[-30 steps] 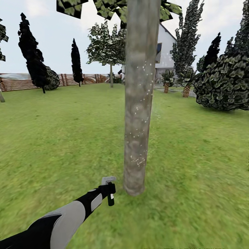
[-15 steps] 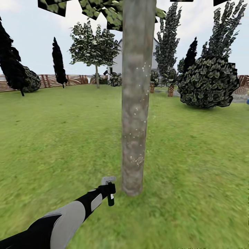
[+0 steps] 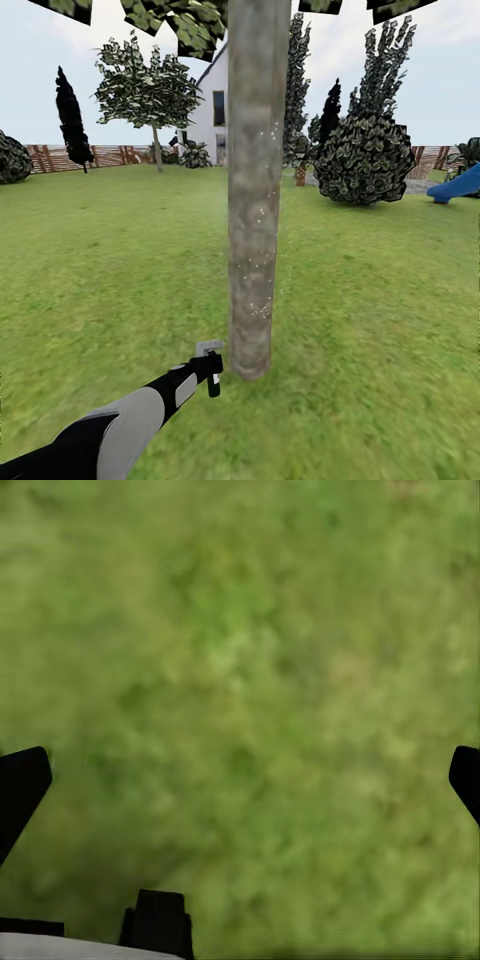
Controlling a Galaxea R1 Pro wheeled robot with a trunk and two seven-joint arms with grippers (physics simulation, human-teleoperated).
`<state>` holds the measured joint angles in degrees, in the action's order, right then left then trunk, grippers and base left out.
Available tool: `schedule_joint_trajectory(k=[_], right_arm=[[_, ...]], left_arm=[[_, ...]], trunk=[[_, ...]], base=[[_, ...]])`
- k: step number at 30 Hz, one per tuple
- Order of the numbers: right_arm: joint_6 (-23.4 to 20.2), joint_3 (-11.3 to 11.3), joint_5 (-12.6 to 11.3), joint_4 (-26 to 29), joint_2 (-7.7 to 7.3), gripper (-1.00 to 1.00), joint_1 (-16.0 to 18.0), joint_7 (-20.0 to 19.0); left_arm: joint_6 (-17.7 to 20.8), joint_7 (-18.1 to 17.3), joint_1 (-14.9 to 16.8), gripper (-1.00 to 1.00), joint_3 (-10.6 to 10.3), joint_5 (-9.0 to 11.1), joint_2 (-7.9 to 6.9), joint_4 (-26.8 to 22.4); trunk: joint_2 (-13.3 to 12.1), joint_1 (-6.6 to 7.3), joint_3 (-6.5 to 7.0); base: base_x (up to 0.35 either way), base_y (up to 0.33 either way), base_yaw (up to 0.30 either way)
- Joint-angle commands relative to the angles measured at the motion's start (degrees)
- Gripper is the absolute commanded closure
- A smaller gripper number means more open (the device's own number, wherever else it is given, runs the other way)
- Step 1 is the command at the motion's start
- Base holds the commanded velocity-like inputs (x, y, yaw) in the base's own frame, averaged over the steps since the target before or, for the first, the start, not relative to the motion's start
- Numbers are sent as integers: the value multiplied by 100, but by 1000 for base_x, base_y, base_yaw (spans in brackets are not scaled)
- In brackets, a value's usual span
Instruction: In the garden, pick up the pesticide atomizer on the floor and spray pesticide onto both trees until each tree trunk is fully covered.
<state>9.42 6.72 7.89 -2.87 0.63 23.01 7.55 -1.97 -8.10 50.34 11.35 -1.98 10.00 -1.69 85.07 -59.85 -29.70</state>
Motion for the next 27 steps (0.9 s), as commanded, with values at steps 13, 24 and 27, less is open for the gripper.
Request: schedule_joint_trajectory(k=[13,24,27], right_arm=[[25,39,38,-30,7,-100,10,36],[22,39,38,-30,7,-100,10,36],[19,39,38,-30,10,-100,10,36]], left_arm=[[-14,-16,3,100,43,-21,0,2],[-21,-16,3,100,43,-21,0,2],[-29,-16,3,100,43,-21,0,2]], trunk=[[3,1,-5],[3,1,-5],[3,1,-5]], base=[[-37,350,-237],[151,299,-298],[39,48,-300]])
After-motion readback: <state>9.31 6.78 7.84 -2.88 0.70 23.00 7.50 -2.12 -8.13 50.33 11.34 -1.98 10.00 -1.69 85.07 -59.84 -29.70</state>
